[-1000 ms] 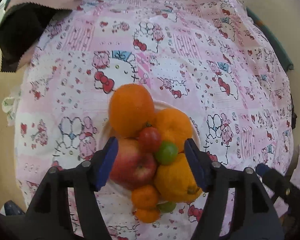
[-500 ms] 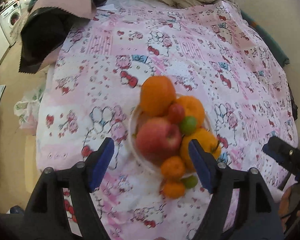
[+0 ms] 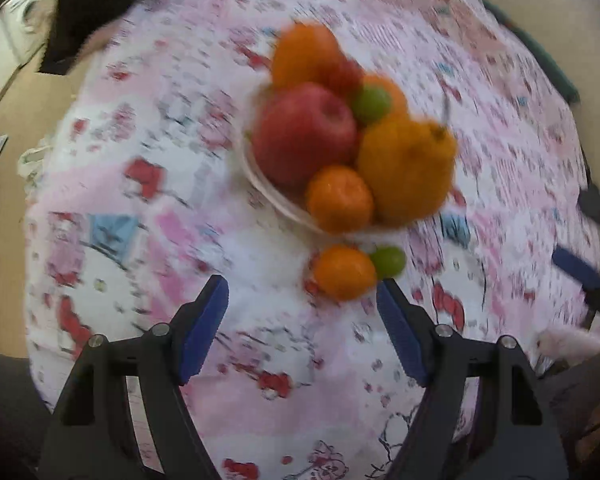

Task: Organize fruits
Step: 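Grasp the last mandarin on the quilt with the left gripper, then grasp the last green lime with the right gripper while the left gripper lifts the mandarin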

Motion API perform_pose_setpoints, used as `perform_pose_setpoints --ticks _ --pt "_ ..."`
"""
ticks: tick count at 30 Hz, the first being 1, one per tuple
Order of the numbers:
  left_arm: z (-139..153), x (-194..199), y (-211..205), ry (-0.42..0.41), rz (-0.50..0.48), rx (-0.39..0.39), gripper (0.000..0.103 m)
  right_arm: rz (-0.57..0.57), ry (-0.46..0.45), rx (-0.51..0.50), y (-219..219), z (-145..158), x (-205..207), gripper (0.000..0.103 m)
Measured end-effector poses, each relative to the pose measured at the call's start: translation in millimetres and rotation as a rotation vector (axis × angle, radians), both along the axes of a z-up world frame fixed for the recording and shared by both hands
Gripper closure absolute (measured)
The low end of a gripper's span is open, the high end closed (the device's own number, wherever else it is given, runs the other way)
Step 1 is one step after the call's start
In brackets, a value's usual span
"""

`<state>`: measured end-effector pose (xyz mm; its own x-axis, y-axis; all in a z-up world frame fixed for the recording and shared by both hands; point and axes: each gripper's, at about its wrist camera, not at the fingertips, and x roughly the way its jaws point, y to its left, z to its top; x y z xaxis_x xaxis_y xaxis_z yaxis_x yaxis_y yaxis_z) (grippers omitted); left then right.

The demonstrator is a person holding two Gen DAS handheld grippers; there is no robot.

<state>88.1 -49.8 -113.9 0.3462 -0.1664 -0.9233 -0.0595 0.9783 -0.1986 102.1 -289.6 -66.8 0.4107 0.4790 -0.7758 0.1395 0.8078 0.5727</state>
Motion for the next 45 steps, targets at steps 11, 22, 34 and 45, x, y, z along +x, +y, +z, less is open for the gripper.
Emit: perform_pose_setpoints --ticks 11,22,34,45 --pt "-29.1 22.6 -26.8 0.048 -0.024 0.008 0.041 -0.04 0.036 0.036 -10.0 -10.7 2.3 0.02" --pt "-41.5 29.1 -19.0 0.104 -0.015 -0.109 0.064 -0.008 0.067 0.043 -0.5 -19.8 8.3 0.02" --pt "15.3 -4.0 -18.9 0.072 -0.174 -0.048 0.064 0.018 0.058 0.033 9.3 -18.0 10.7 0.02" --pt "57.4 -5.9 40.1 -0.044 -0.092 0.052 0.064 0.035 0.068 -0.007 16.3 -22.2 10.2 0.02"
